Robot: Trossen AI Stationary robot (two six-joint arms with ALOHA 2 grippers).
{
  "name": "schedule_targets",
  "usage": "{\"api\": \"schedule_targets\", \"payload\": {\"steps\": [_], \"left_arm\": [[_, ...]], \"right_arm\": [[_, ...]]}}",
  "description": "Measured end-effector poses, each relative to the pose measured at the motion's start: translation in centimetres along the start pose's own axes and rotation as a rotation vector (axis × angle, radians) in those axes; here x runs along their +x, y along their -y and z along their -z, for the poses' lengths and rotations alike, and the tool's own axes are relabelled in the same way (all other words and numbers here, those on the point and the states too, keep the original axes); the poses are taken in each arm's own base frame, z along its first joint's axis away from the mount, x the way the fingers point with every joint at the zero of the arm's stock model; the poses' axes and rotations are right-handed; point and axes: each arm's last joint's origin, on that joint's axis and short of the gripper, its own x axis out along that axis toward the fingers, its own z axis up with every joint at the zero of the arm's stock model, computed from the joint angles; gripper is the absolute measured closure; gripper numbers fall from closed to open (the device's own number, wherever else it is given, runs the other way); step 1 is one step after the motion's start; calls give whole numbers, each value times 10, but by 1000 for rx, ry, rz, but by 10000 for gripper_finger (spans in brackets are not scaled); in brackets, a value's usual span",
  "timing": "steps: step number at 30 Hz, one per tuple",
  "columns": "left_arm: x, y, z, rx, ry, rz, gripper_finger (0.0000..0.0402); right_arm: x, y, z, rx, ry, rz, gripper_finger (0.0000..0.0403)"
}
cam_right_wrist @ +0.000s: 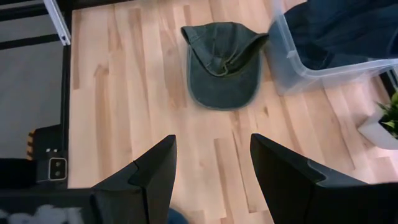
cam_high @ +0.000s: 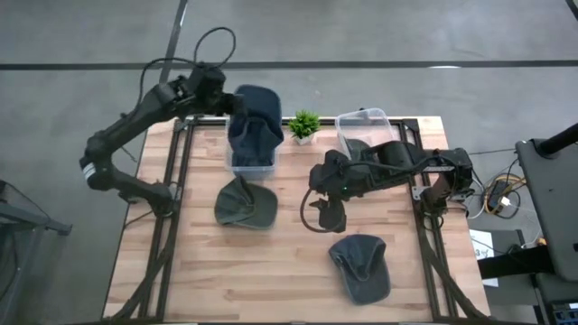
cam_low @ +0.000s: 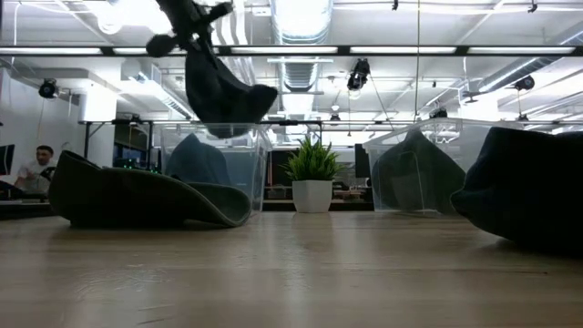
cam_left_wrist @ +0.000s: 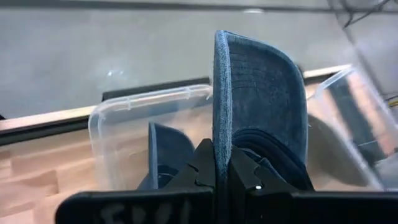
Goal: Pick & Place hat
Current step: Put the left blue cap into the left transparent bin
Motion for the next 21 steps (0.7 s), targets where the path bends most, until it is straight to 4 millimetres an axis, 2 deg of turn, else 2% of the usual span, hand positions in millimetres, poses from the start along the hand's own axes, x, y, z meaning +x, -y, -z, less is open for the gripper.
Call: {"api": "schedule_targets", "payload": {"steps": [9,21], "left_arm": [[40,-12,5,54,-188,-182,397],[93,-10,13,75,-304,-257,397]], "right_arm": [[0,-3,-4,19,44,-18,204],[0,-3,-7,24,79,-10,204]]}}
